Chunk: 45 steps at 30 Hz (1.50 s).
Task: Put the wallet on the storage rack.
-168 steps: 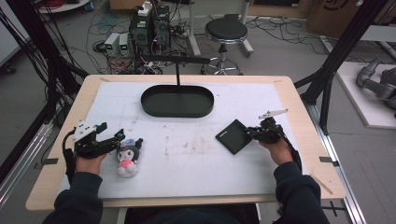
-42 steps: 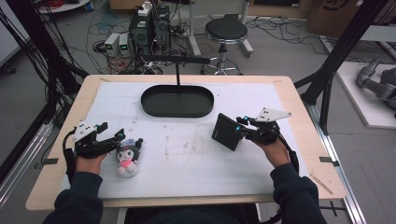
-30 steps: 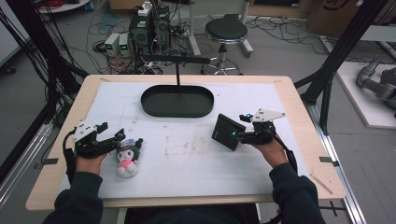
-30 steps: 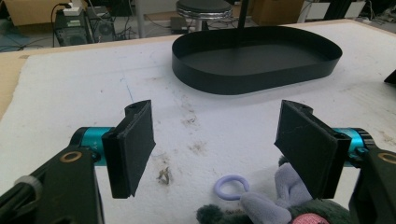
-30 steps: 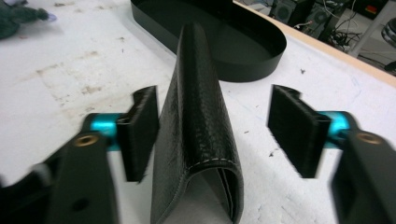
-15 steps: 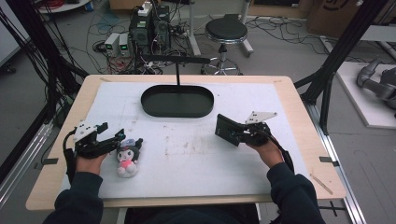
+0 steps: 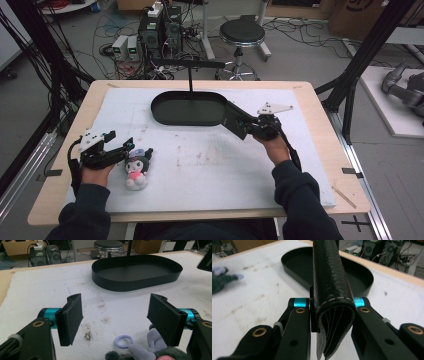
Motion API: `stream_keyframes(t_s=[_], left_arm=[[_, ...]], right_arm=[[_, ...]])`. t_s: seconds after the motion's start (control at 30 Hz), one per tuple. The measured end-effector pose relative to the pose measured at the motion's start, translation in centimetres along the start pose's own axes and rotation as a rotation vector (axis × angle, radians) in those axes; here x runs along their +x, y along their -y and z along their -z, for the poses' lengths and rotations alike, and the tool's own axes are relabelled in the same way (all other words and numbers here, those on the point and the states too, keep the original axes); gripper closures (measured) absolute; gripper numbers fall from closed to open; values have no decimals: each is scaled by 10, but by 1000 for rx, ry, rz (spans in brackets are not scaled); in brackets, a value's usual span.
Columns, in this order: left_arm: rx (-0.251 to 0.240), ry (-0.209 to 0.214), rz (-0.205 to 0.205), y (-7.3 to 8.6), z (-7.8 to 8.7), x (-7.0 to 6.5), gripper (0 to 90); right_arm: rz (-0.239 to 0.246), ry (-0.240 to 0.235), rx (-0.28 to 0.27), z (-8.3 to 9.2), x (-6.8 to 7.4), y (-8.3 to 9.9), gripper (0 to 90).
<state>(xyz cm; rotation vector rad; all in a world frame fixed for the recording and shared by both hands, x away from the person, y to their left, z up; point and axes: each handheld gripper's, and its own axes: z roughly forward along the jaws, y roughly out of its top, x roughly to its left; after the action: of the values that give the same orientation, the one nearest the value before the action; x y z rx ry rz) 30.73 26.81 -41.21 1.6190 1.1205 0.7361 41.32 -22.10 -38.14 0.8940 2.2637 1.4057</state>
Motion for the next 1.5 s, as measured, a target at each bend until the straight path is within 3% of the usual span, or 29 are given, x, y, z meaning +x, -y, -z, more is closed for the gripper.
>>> stream_keyframes(t_s=[0.17, 0.2, 0.3, 0.33, 0.43, 0.67, 0.7, 0.87, 0.93, 1.17, 1.2, 1.23, 1.3, 1.4, 1.5], left_arm=[[-7, 3, -7, 0, 0, 2, 279], [-7, 1, -7, 0, 0, 3, 279], [-18, -3, -9, -1, 1, 3, 279], [-20, -5, -11, -1, 1, 3, 280], [-20, -4, -15, -1, 1, 2, 281], [-28, 0, -18, -1, 0, 2, 283], [-31, -1, -18, -1, 0, 2, 283], [-33, -2, -13, -1, -1, 4, 284], [-34, -1, -12, -1, -1, 4, 283], [-32, -3, -17, 0, 0, 3, 284], [-31, -2, -17, 0, 0, 3, 285], [-30, -3, -17, 0, 0, 3, 285], [-30, -3, -17, 0, 0, 3, 285], [-28, -5, -15, 0, -1, 3, 285], [-27, -5, -19, 0, -1, 2, 286]], right_arm=[[-8, -5, -44, -30, 2, -29, 777], [-8, -5, -44, -30, 2, -29, 777], [-16, -2, -49, -47, 4, -41, 778], [-26, 5, -48, -60, 6, -48, 778], [-30, 16, -53, -73, 8, -52, 778], [-85, 35, -60, -117, 11, -56, 778], [-132, 42, -57, -128, 8, -55, 778], [-198, 59, -50, -145, 4, -49, 778], [-208, 72, -16, -156, 4, -43, 777], [-223, 88, 4, -165, 5, -36, 762], [-211, 110, 9, -164, 4, -37, 658], [-211, 110, 9, -164, 4, -37, 658], [-202, 153, 15, -161, 2, -37, 552], [-195, 193, 49, -156, -4, -37, 483], [-140, 259, 109, -153, -6, -37, 463]])
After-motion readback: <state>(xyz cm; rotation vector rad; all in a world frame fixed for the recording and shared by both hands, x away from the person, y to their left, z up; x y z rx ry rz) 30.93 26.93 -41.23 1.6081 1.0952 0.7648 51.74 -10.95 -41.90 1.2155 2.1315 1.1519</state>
